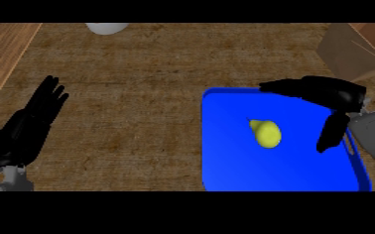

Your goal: Pick the pear from the tray and place it in the cardboard box

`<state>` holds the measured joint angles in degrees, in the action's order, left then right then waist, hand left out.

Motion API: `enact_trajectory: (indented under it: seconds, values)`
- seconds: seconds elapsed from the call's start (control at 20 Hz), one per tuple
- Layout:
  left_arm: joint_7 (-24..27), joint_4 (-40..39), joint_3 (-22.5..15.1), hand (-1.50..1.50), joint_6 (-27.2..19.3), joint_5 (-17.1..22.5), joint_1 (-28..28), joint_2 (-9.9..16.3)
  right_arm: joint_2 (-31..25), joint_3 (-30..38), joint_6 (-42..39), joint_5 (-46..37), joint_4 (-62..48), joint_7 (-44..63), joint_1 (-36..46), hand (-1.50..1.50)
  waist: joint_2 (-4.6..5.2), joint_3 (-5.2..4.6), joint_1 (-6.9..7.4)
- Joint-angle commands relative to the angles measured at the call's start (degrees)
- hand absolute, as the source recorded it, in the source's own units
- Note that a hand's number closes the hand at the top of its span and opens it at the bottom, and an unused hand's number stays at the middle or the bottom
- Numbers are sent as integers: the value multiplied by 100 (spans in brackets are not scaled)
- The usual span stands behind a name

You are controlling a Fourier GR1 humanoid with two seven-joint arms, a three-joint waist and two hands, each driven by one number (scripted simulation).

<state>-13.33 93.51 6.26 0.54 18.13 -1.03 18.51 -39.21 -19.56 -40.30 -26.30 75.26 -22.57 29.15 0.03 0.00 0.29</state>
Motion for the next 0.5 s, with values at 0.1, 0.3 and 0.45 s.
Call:
enact_trajectory:
  seconds: [0.1,0.3,0.45]
  values:
    - [-99,84,21,0,117,-116,44,-74,126,87,-466,-260,776,269,-223,-150,-11,-2,-33]
    - [-174,75,232,0,163,-26,-87,-71,671,-186,-86,-743,524,336,-355,-150,-3,-1,-16]
    - [-125,-10,212,0,208,-196,-123,-166,474,196,-433,-874,265,1,-107,-150,-1,0,-4]
